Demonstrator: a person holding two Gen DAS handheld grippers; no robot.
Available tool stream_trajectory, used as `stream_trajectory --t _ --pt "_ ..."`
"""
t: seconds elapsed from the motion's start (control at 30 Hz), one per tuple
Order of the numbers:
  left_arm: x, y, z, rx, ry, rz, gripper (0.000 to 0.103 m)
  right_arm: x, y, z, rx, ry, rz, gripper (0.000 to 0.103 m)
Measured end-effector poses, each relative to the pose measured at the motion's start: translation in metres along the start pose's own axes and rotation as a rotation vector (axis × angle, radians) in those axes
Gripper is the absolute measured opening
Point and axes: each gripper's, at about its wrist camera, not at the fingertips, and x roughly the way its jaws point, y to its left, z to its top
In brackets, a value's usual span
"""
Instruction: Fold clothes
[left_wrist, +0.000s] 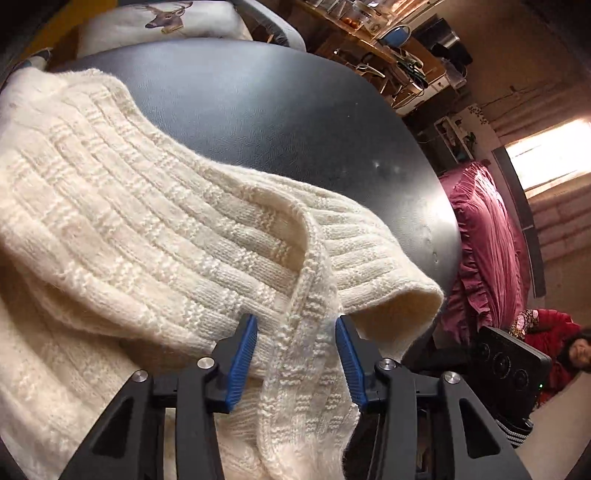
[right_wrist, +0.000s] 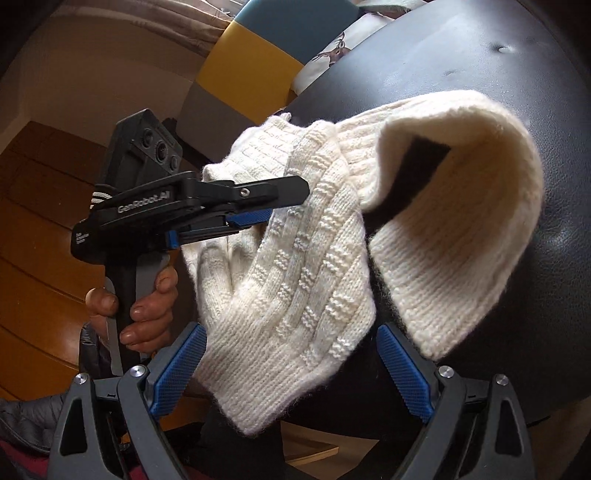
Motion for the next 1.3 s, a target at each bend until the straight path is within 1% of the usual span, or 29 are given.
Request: stream_trajectory --t 0.03,0.07,0.1,0.13,0.17,0.2,0.33,0.43,0.5,0.53,0.6,0.67,0.73,0.77,0.87,0.93,0.97,1.0,1.07,1.1,1.2,1.27,1.3 --pt "0.001 0.001 0.0 -0.007 0.001 -0.004 0.044 0.0 0.0 0.0 -0.001 -0.002 -0.003 0.096" --pt "-0.002 0.001 0.0 0.002 -0.011 -0.005 0.036 0.001 0.0 0.0 -0.002 -0.004 -0.006 0.096" --pt "-0.005 -0.001 -0.003 0.023 -0.025 0.002 0.02 0.001 0.001 -0.001 -0.003 -0.007 -0.009 0.096" --pt "-0.008 -0.003 -0.005 0.045 -0.039 0.01 0.011 0.002 0.001 -0.001 -0.005 -0.009 -0.012 0.096" --pt "-0.011 -0.005 -0.008 0.064 -0.055 0.015 0.007 0.002 0.001 -0.001 -0.006 -0.011 -0.015 0.096" --pt "-0.017 -0.006 -0.011 0.069 -0.077 0.011 0.006 0.005 0.002 0.0 -0.008 -0.012 -0.02 0.095" --pt "-0.057 0.002 -0.024 0.029 -0.195 -0.056 0.006 0.011 0.005 0.003 -0.022 -0.011 -0.048 0.095" --pt "-0.104 0.022 -0.039 -0.008 -0.318 -0.098 0.006 0.007 0.011 0.006 -0.037 -0.03 -0.065 0.095" --pt "-0.139 0.04 -0.049 -0.028 -0.389 -0.127 0.006 0.003 0.015 0.011 -0.038 -0.048 -0.034 0.095" --pt "-0.156 0.05 -0.056 -0.04 -0.426 -0.122 0.006 0.002 0.016 0.013 -0.038 -0.055 -0.024 0.095" --pt "-0.187 0.076 -0.072 -0.064 -0.482 -0.084 0.006 -0.002 0.017 0.016 -0.042 -0.068 -0.029 0.095" --pt "-0.215 0.11 -0.09 -0.112 -0.526 -0.019 0.006 -0.001 0.017 0.018 -0.031 -0.073 -0.032 0.095" --pt "-0.228 0.146 -0.108 -0.171 -0.535 0.061 0.006 0.001 0.016 0.019 -0.014 -0.076 -0.035 0.095" --pt "-0.231 0.162 -0.119 -0.204 -0.527 0.099 0.007 0.003 0.016 0.02 -0.005 -0.077 -0.035 0.095" --pt "-0.228 0.196 -0.154 -0.291 -0.497 0.175 0.011 0.015 0.024 0.022 0.008 -0.064 -0.026 0.095" --pt "-0.218 0.21 -0.178 -0.361 -0.472 0.18 0.014 0.026 0.032 0.025 -0.001 -0.048 -0.032 0.095" --pt "-0.214 0.216 -0.189 -0.4 -0.465 0.178 0.018 0.031 0.035 0.026 -0.006 -0.04 -0.035 0.095" --pt "-0.21 0.222 -0.2 -0.436 -0.459 0.176 0.02 0.037 0.039 0.028 -0.011 -0.031 -0.038 0.095" --pt "-0.207 0.223 -0.218 -0.474 -0.448 0.18 0.021 0.046 0.045 0.032 -0.026 -0.022 -0.054 0.095" --pt "-0.205 0.223 -0.223 -0.484 -0.445 0.207 0.024 0.05 0.049 0.036 -0.033 -0.019 -0.066 0.095" --pt "-0.199 0.221 -0.237 -0.513 -0.437 0.283 0.025 0.062 0.061 0.045 -0.065 -0.02 -0.117 0.095" --pt "-0.201 0.221 -0.25 -0.535 -0.456 0.305 0.025 0.066 0.067 0.049 -0.081 -0.027 -0.14 0.095" --pt "-0.204 0.218 -0.255 -0.524 -0.463 0.349 0.025 0.066 0.068 0.051 -0.08 -0.03 -0.136 0.095"
